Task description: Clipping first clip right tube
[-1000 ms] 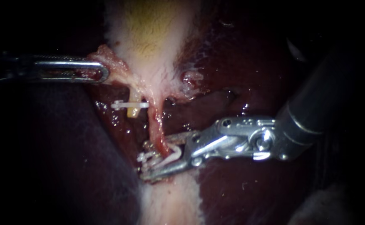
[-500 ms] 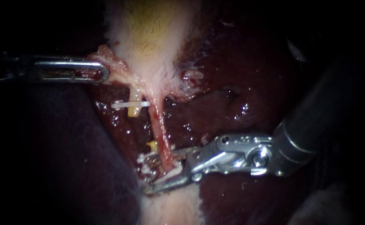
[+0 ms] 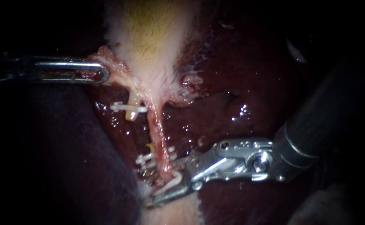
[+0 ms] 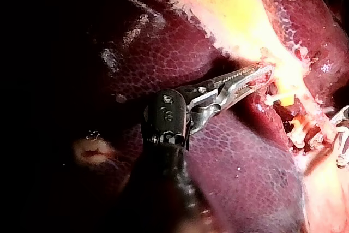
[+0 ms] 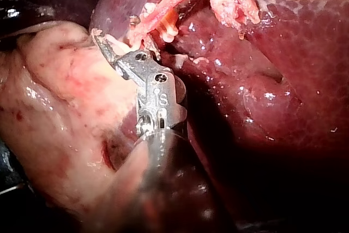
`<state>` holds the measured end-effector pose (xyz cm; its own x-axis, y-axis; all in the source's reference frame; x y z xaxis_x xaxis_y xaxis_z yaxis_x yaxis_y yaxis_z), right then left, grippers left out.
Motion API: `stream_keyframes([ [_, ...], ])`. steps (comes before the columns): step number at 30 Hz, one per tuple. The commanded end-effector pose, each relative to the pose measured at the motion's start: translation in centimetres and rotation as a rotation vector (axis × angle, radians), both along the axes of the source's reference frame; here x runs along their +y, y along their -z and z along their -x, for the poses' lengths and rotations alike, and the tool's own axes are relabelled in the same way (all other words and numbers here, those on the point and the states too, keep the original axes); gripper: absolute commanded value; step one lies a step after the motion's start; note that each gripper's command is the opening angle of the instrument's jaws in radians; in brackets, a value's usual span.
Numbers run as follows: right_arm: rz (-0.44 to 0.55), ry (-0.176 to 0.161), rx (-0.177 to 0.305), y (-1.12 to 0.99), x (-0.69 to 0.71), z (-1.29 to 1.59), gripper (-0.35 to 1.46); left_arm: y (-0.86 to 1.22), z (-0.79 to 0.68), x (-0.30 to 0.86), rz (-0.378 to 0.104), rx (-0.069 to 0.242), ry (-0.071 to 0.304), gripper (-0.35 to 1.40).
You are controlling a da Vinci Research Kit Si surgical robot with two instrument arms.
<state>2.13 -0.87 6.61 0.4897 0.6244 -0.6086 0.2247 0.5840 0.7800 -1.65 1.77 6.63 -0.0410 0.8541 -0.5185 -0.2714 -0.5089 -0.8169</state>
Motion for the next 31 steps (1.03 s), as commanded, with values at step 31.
stream_keyframes([
  [31,-0.093,-0.012,-0.08,0.01,0.07,0.15,-0.35,-0.03,-0.01,0.01,0.0,-0.001,-0.001,-0.35],
])
